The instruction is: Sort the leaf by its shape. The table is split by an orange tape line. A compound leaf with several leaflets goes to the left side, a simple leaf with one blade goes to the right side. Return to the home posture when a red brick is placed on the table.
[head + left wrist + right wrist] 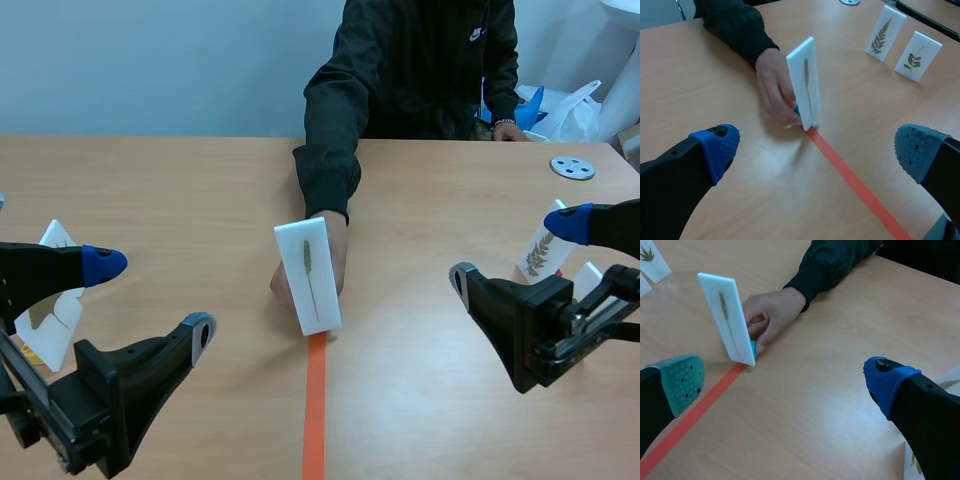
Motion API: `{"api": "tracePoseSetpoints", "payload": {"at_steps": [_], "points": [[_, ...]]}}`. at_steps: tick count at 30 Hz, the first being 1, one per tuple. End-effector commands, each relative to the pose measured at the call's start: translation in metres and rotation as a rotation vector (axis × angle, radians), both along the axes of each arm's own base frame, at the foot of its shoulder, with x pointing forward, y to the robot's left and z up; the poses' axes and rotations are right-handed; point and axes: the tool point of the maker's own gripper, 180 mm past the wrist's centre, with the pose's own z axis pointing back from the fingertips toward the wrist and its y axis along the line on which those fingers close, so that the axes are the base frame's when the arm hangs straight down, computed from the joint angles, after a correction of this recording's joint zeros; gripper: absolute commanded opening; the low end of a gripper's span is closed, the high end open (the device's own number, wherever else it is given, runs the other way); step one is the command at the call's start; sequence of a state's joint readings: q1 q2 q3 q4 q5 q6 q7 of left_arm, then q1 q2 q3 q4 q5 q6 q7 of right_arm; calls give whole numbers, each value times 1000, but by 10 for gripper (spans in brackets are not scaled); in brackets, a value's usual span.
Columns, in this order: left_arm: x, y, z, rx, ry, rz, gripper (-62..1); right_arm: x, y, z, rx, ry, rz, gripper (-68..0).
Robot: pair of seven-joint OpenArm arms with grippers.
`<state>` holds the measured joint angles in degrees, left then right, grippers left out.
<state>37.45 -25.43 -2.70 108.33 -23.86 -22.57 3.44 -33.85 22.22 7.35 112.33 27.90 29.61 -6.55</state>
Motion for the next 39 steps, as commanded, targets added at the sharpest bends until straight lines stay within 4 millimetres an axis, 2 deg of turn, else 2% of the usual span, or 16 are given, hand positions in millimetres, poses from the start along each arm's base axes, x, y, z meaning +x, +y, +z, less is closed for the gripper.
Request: {"api": "tracePoseSetpoints", "payload": {"at_steps": [1,34,39], "points": [[0,-2,6,-15,-14,-5,14,4,1,8,22,-27,-1,4],[-2,-6,6,-9,-17,-34,14,4,1,8,21,-27,-1,4],[-2,-6,-9,18,1,-42,14,4,1,8,21,-27,-1,4]]}}
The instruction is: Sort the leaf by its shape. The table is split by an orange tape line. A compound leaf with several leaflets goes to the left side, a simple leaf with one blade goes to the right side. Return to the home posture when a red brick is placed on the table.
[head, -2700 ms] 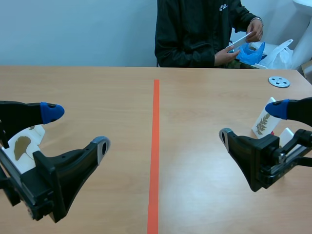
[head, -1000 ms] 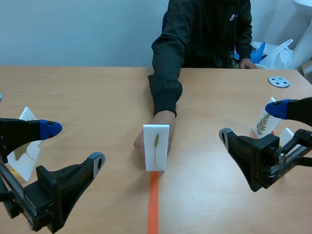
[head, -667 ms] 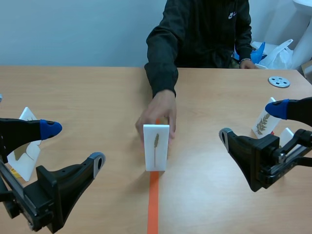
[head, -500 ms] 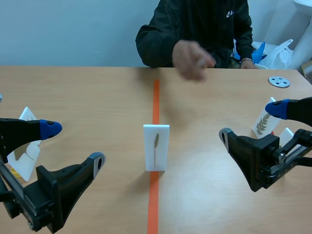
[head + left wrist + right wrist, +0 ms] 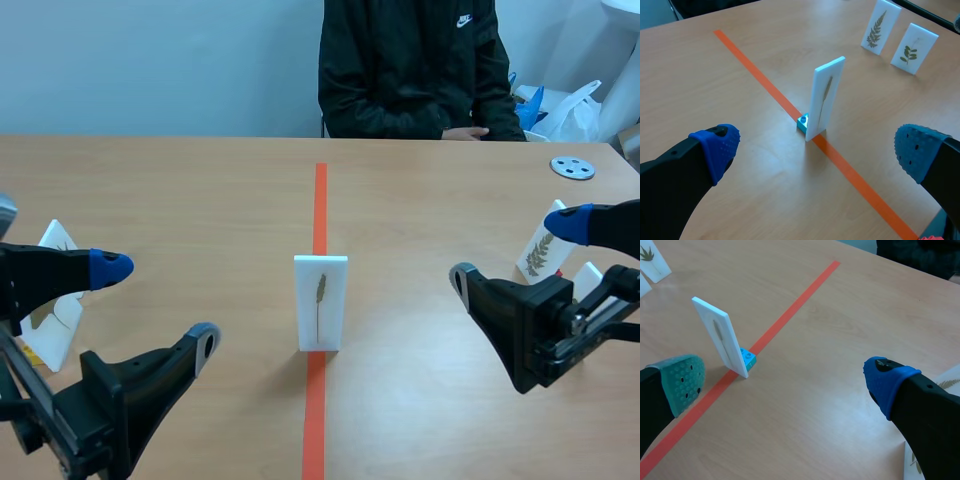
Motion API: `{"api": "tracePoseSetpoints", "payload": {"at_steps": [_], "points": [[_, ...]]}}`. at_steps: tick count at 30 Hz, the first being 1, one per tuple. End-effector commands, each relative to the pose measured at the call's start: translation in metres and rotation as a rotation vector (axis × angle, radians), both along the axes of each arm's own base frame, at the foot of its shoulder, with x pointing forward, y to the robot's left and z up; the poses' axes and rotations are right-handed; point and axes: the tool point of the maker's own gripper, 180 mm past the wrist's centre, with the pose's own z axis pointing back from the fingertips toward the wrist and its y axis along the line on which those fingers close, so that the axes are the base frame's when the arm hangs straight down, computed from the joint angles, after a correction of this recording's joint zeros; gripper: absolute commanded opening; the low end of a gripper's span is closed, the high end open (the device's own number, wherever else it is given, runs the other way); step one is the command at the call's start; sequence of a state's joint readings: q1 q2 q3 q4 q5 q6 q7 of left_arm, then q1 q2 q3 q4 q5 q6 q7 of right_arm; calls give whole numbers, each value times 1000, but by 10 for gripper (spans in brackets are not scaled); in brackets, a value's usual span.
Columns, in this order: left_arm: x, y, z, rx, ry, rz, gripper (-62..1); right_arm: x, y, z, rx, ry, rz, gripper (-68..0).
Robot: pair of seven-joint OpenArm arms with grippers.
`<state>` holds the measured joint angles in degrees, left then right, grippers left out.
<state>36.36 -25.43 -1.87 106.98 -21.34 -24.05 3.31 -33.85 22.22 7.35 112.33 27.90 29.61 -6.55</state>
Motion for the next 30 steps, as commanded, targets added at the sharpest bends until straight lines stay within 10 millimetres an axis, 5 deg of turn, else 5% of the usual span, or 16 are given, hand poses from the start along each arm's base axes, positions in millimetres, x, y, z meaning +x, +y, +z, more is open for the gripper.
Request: {"api": "tracePoseSetpoints", "payload": {"at_steps": [1,17,30], "points": [[1,-2,-4,-19,5,-5,14,4,1,7,21,-27,-1,4],[28,-30,-32,-87,-76,-81,14,4,1,8,21,-27,-1,4],[52,-54,-78,-32,-78,-145,14,4,1,7,20,-27,-2,4]]}}
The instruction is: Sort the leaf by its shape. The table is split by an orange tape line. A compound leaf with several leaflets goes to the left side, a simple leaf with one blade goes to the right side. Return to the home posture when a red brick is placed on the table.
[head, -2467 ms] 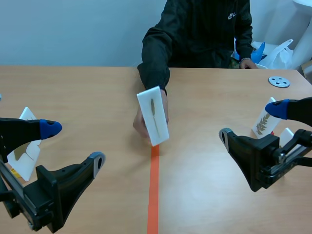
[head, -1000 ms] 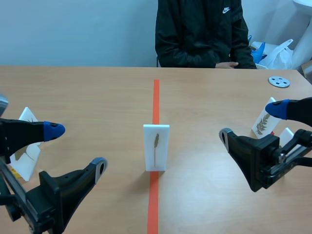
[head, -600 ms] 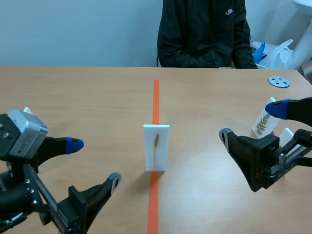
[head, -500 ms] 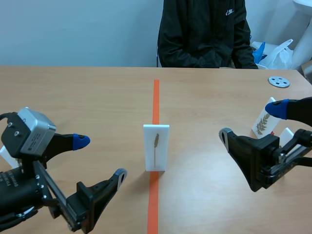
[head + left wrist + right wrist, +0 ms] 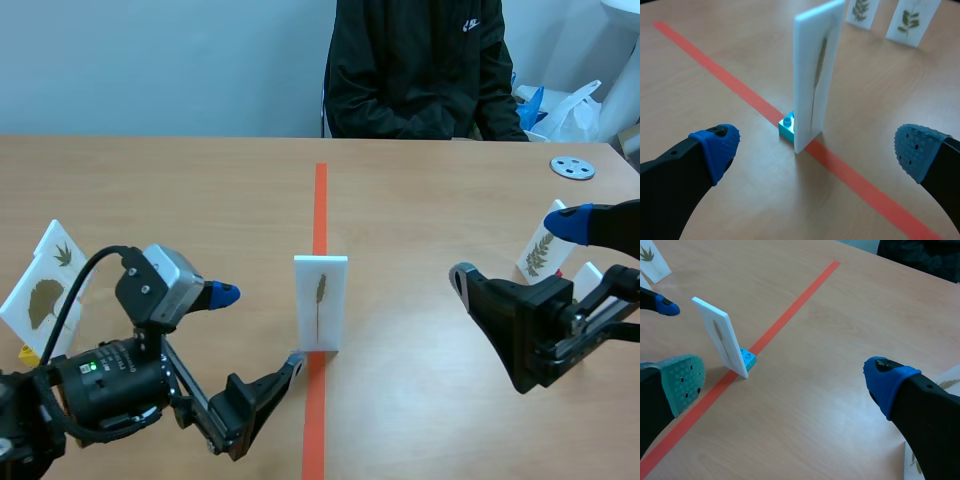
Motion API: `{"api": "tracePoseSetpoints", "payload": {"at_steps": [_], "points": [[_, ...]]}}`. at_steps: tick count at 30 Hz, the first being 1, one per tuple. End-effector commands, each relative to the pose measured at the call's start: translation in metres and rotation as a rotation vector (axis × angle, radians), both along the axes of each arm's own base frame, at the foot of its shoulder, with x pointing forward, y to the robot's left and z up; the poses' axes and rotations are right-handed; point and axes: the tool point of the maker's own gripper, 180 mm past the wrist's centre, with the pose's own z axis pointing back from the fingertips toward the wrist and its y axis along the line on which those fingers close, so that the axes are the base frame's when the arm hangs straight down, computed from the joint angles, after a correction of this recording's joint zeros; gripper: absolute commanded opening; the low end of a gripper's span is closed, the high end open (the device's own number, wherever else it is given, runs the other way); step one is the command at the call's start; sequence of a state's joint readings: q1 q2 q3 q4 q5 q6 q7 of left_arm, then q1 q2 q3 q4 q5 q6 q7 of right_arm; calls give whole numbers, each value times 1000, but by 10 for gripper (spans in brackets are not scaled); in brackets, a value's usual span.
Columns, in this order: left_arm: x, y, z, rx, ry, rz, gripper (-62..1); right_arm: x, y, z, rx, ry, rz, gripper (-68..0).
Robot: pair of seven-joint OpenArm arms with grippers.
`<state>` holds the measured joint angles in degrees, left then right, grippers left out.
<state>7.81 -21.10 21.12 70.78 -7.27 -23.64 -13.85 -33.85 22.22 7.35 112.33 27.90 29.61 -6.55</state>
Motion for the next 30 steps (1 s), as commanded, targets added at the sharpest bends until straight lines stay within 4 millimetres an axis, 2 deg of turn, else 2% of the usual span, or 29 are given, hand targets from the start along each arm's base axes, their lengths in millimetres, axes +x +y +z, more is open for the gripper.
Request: {"api": "tracePoseSetpoints", "payload": {"at_steps": [1,11,18,25,30], "points": [[9,-2,11,-34,-43,6,14,4,1,7,20,-27,-2,4],[32,-11,-9,-25,-73,29,14,4,1,7,17,-27,-1,4],[33,-29,-17,-15,-83,-23,14,4,1,7,17,-27,-1,4],[45,-31,-22,7,-112,-3,14,4,0,6,15,-23,-2,4],[45,-39,-28,7,-102,-23,14,3,0,6,14,-21,-2,4]]}}
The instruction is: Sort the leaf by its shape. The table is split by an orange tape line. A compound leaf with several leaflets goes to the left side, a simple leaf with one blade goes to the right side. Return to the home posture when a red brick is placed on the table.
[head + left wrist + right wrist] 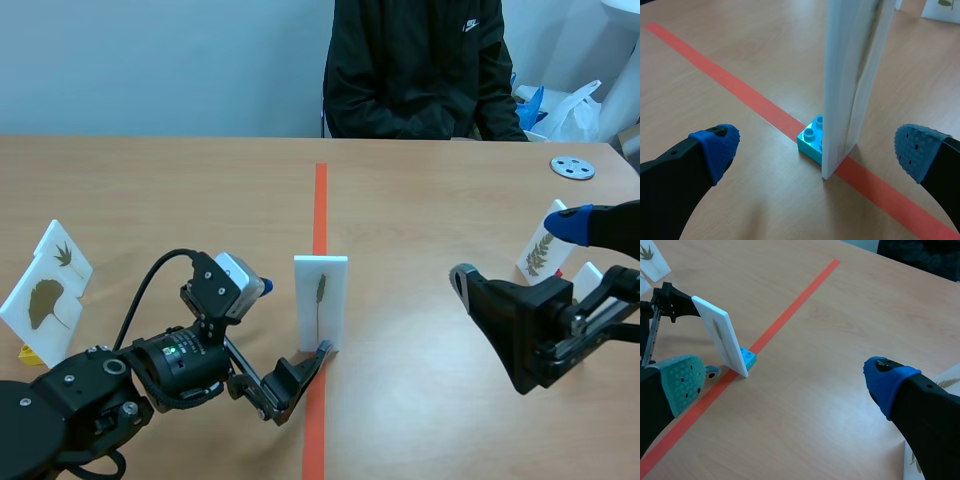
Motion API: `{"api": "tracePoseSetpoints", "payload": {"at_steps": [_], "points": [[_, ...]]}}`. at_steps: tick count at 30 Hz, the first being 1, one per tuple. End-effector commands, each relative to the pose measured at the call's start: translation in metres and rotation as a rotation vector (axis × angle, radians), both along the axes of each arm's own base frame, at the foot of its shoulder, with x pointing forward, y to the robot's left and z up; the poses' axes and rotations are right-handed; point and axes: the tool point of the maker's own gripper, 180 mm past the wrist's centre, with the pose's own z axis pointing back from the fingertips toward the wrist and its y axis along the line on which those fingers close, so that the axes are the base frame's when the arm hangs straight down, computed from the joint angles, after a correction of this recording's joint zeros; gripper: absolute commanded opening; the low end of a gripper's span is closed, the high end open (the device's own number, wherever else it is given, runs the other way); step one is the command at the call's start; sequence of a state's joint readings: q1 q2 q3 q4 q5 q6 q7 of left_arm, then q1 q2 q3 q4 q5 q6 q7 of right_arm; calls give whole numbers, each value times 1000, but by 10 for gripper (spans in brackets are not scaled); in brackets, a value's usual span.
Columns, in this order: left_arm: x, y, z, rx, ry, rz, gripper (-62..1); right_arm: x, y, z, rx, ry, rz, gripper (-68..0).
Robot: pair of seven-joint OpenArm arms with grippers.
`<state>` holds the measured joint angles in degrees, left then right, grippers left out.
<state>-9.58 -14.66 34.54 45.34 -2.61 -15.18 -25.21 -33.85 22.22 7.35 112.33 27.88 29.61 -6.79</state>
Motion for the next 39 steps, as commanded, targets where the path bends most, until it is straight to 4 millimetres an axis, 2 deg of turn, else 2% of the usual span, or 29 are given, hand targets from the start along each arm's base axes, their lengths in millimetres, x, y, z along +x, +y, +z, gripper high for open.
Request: {"api": "tracePoseSetpoints", "payload": {"at_steps": [1,7,11,19,25,39], "points": [[3,-13,15,-50,-32,-19,14,4,0,7,16,-24,-2,4],[-6,-27,14,-55,-29,-70,14,4,0,7,16,-24,-2,4],[-5,-31,16,-48,-45,-79,4,4,0,7,16,-23,-2,4],[-7,-35,16,-53,-48,-92,-188,4,0,7,16,-23,-2,4],[-1,-32,21,-94,-35,-53,-262,4,0,7,16,-23,-2,4],[1,-35,25,-124,-29,-33,-489,3,0,6,14,-21,-2,4]]}}
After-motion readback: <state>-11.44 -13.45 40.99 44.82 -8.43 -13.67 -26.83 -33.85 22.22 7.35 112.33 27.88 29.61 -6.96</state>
